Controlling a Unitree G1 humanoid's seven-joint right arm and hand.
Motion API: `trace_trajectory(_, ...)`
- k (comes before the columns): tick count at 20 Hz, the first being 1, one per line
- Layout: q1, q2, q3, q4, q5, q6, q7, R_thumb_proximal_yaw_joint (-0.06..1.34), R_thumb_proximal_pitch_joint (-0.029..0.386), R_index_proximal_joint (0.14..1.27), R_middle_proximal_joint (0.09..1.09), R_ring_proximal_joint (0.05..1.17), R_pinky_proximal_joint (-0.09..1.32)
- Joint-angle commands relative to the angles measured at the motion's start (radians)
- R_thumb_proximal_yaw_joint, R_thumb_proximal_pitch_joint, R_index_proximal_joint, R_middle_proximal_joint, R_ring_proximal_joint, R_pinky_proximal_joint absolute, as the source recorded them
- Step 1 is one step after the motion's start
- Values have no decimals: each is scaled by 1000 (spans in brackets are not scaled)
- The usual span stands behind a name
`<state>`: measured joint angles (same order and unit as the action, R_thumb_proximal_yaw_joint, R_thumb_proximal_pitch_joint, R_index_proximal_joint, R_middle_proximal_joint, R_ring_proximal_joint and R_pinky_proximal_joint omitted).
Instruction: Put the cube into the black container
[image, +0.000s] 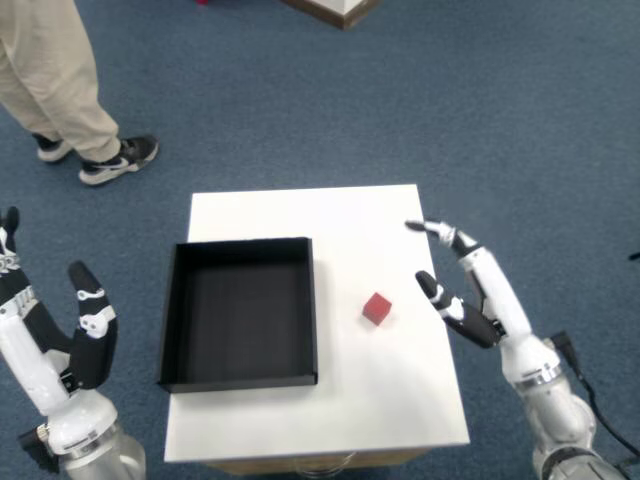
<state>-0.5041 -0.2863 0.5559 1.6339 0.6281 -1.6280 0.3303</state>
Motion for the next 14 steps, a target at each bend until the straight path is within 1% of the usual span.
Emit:
trace_trajectory(1, -70, 11, 84, 98, 27, -49, -84, 269, 20, 397, 333, 293, 107)
trace_trajectory(3, -109, 51, 228, 235, 59, -35, -182, 240, -3, 395, 329, 290, 112)
trace_trajectory(4, -128, 78, 319, 311, 84, -28, -248, 230, -6, 396, 330, 294, 123)
trace_trajectory(5, -139, 96, 393, 369, 100, -20, -305, 224, -8, 398, 332, 297, 131)
trace_trajectory(6, -151, 106, 499, 440, 100, -2, -392, 221, -10, 398, 333, 301, 142)
trace_trajectory(7, -152, 108, 565, 465, 91, 17, -453, 222, -11, 397, 333, 302, 145)
trace_trajectory(8, -151, 111, 688, 471, 69, 67, -576, 228, -16, 396, 331, 303, 150)
trace_trajectory(9, -150, 115, 765, 471, 54, 103, -658, 228, -19, 396, 332, 305, 154)
trace_trajectory(10, -148, 123, 862, 470, 31, 154, -767, 228, -21, 397, 334, 309, 160)
trace_trajectory(13, -134, 132, 1112, 453, -104, 361, -1134, 242, -21, 399, 337, 314, 166)
trace_trajectory(14, -133, 130, 1172, 435, -145, 423, -1234, 245, -21, 400, 339, 315, 167)
